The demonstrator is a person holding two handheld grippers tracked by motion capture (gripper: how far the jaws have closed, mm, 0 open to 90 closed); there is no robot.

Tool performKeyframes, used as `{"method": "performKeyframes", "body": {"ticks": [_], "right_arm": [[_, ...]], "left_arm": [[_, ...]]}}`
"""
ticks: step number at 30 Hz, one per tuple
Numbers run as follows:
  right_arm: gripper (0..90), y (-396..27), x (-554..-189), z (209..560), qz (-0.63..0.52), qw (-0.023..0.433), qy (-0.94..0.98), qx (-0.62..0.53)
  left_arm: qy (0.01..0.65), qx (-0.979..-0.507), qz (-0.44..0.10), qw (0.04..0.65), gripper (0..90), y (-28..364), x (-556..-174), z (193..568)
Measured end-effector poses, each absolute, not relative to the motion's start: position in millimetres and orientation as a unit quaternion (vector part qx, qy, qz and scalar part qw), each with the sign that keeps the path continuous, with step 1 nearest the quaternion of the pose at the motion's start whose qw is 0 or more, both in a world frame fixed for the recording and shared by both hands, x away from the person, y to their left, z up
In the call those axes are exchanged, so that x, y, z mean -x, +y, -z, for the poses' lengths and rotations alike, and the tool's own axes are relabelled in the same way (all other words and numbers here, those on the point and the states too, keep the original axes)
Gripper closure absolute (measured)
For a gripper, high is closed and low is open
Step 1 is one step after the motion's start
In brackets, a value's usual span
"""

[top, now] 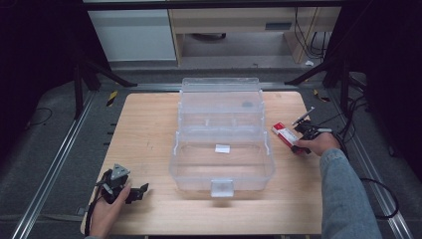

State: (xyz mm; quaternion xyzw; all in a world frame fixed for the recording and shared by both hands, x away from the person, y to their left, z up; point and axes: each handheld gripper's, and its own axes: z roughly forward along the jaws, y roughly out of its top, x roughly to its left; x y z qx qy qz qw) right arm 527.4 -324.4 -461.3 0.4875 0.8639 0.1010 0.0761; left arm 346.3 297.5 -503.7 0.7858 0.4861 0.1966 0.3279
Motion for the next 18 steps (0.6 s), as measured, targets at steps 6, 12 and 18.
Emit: {"method": "performKeyframes", "body": {"ticks": [6, 12, 18], "right_arm": [[47.9, -327.5, -524.0, 461.0, -0.096, 0.074, 0.866, -0.486], [44.4, -329.1, -522.2, 461.0, -0.095, 0.072, 0.865, -0.488], [50.7, -329.2, -520.2, 460.6, -0.099, 0.072, 0.868, -0.482]], "left_arm": [[0.486, -0.787, -0.195, 0.326, 5.9, 296.6, -346.3, 504.4], [0.485, -0.788, -0.194, 0.325, 6.0, 296.3, -346.4, 504.9], [0.484, -0.791, -0.193, 0.323, 6.0, 295.3, -346.5, 505.5]]}}
